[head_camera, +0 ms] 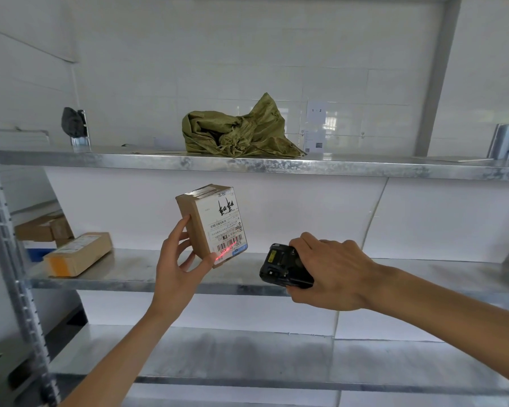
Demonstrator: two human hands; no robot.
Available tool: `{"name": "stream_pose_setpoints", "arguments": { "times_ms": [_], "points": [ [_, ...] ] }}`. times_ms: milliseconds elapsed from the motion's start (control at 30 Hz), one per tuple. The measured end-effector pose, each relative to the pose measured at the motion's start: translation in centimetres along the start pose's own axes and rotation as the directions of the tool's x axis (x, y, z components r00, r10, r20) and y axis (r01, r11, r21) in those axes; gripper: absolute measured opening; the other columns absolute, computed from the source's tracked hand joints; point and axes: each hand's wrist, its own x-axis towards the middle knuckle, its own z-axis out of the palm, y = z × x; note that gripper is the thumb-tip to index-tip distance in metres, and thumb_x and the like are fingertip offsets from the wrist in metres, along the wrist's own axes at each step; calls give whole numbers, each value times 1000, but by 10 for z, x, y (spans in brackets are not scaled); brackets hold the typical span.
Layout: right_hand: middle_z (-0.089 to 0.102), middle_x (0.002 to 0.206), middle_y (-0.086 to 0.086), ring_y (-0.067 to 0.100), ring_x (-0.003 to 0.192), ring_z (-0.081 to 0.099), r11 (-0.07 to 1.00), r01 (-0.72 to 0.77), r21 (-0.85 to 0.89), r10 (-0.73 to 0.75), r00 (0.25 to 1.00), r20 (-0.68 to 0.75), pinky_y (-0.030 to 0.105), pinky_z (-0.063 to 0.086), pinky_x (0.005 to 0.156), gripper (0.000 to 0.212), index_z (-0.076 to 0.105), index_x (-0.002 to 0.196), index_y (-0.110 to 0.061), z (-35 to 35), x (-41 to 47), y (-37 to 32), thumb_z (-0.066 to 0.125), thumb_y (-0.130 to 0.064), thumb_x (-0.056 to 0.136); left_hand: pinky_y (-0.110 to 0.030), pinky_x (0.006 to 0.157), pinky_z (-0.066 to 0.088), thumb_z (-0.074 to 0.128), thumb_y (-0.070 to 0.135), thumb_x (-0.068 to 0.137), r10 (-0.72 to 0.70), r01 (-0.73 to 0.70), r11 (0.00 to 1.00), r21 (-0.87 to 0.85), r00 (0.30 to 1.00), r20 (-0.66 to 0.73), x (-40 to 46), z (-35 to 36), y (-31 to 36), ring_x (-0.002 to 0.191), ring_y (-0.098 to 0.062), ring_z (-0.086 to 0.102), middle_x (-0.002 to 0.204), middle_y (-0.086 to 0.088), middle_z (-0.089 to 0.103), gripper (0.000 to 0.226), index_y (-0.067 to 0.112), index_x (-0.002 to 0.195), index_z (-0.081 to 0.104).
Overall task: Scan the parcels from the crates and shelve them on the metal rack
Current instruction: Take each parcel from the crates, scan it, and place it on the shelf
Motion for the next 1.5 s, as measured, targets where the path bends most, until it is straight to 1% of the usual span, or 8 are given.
{"name": "stream_pose_setpoints", "arguments": {
  "times_ms": [600,733,867,1033,1133,1233,1400,1500],
  "points": [
    [48,112,-6,22,86,58,999,-38,33,38,999,13,34,38,69,59,44,126,-23,1,15,1,49,-69,90,-30,96,57,83,15,77,-9,9,1000,10,1000,12,12,-3,-10,129,-18,54,139,2,53,85,43,147,41],
    [50,113,-6,21,87,59,999,-23,41,21,999,39,34,43,70,67,44,128,-21,4,21,2,57,-72,86,-26,94,57,83,17,76,-6,6,1000,18,1000,3,16,-5,-10,129,-16,54,138,4,54,84,51,142,42],
    [46,113,-5,21,88,56,999,23,-27,-22,999,38,33,39,65,68,42,129,-21,11,32,-3,65,-66,83,-26,93,57,82,9,80,-24,23,999,35,1000,9,18,-13,-10,127,-14,55,137,4,54,84,44,145,42],
    [43,122,-6,17,98,54,990,132,59,-126,987,-98,32,48,66,72,35,142,-26,17,57,-20,68,-51,84,-22,87,59,80,9,83,-97,95,995,43,994,44,21,-44,-8,118,-9,61,127,9,61,80,45,144,42],
    [45,128,-9,14,101,55,963,213,167,-182,967,-180,27,46,67,72,37,144,-27,20,79,-38,72,-45,83,-29,90,59,79,15,85,-164,159,985,72,983,76,25,-75,-11,112,-9,65,120,10,67,77,52,143,43],
    [46,135,-12,11,102,55,934,276,228,-226,949,-221,26,45,70,73,34,144,-29,24,101,-64,73,-45,84,-38,92,58,81,21,85,-239,235,971,48,963,127,26,-108,-12,112,-15,69,115,4,72,72,57,137,47],
    [52,141,-14,9,114,55,902,304,307,-230,940,-253,30,52,85,80,30,150,-33,34,133,-120,72,-52,85,-27,79,61,68,15,94,-343,341,939,44,925,162,23,-156,-13,110,-20,70,114,-3,72,55,52,131,51],
    [51,145,-14,9,120,53,885,325,333,-245,934,-262,29,50,88,83,27,154,-32,42,154,-150,71,-52,86,-30,86,61,68,20,96,-394,388,919,71,897,201,23,-184,-21,111,-22,70,120,-8,70,51,51,134,52]
  ]
}}
